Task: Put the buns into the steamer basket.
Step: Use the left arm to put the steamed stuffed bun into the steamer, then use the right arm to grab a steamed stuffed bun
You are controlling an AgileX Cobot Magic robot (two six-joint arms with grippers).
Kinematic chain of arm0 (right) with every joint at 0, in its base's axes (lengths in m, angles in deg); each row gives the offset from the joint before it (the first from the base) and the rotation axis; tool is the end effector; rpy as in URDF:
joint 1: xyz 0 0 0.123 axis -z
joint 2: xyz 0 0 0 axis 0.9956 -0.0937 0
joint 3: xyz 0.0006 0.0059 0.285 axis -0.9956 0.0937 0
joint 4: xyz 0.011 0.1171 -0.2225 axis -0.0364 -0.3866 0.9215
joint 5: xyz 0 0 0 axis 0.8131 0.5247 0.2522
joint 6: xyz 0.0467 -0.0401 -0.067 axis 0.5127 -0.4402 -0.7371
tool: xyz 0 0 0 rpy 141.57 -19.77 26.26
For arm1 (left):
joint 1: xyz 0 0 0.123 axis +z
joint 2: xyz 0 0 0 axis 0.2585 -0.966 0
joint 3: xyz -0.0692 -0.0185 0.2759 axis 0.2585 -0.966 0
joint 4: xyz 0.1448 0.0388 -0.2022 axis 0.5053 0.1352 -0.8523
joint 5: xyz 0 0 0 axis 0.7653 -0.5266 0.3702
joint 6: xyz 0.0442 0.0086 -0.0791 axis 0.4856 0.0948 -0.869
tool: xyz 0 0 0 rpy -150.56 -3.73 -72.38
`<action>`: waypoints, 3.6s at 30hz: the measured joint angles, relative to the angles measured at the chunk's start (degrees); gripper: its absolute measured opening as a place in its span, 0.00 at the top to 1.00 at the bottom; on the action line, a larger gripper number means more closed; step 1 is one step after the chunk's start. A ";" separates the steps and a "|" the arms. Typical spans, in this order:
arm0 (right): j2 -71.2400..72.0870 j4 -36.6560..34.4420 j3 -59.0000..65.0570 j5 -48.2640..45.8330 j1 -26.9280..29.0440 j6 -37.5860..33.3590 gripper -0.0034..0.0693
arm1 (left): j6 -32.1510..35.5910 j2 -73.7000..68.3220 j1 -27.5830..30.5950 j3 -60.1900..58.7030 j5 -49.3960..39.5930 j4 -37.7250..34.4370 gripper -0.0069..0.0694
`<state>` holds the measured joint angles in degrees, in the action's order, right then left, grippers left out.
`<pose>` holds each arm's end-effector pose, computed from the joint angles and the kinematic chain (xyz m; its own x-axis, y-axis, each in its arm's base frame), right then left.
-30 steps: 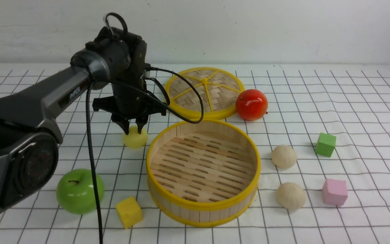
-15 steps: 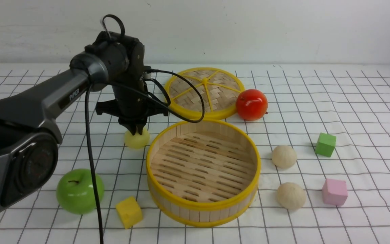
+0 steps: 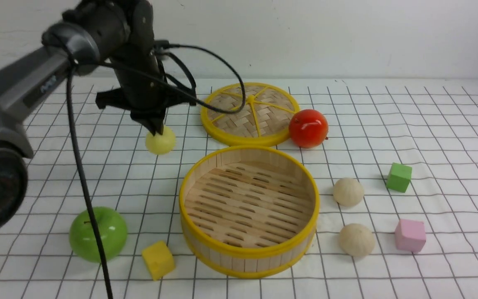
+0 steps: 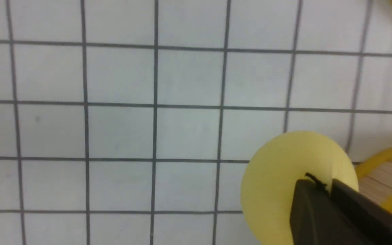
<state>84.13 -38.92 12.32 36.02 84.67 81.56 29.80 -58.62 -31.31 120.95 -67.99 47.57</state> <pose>0.0520 -0.0010 0.1729 -0.3001 -0.0308 -0.9534 0.0015 0.9995 -0.0328 0.4643 -0.1320 0.2831 -0.9210 -0.0603 -0.3849 -0.0282 0.9957 -0.0884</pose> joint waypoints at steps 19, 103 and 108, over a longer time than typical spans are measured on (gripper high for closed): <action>0.00 0.00 0.00 0.00 0.00 0.00 0.62 | -0.89 -5.56 -15.48 0.00 -0.04 -4.06 0.90; 0.00 0.00 0.00 0.00 0.00 0.00 0.62 | 3.44 122.91 -7.89 -104.11 40.98 2.99 0.93; 0.00 0.00 0.00 0.00 0.00 0.00 0.62 | 4.05 123.34 3.26 -109.90 46.31 1.90 0.93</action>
<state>84.13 -38.92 12.32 36.02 84.67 81.56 33.86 64.73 -28.05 11.04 -21.68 49.47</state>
